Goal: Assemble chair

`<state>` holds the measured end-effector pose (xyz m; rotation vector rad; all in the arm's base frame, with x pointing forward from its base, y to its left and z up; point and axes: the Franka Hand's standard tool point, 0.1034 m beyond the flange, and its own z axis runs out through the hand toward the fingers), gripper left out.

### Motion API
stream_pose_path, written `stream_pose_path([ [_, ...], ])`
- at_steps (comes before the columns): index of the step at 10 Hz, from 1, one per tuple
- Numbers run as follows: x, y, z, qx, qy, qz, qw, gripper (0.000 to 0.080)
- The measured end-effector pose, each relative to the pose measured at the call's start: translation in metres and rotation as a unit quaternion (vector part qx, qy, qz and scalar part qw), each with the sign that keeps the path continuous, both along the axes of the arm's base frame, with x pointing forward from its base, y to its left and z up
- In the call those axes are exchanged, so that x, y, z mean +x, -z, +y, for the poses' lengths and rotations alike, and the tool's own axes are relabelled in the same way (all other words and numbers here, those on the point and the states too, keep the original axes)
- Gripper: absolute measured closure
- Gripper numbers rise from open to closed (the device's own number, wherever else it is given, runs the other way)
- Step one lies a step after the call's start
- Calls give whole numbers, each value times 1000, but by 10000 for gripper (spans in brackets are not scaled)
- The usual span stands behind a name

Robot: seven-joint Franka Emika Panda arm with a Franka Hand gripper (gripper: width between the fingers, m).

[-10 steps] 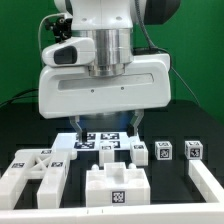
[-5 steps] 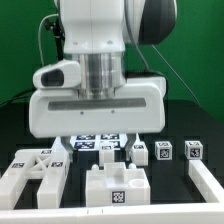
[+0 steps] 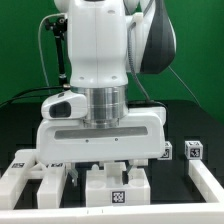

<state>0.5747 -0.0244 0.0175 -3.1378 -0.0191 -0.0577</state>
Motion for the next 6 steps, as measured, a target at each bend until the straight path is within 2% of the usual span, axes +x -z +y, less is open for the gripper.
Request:
stream_pose_path([
  [1, 0, 0, 0, 0, 0, 0, 1000, 150],
  [4, 0, 0, 0, 0, 0, 0, 1000, 557],
  [5, 0, 0, 0, 0, 0, 0, 1000, 557],
  [6, 0, 0, 0, 0, 0, 0, 1000, 737],
])
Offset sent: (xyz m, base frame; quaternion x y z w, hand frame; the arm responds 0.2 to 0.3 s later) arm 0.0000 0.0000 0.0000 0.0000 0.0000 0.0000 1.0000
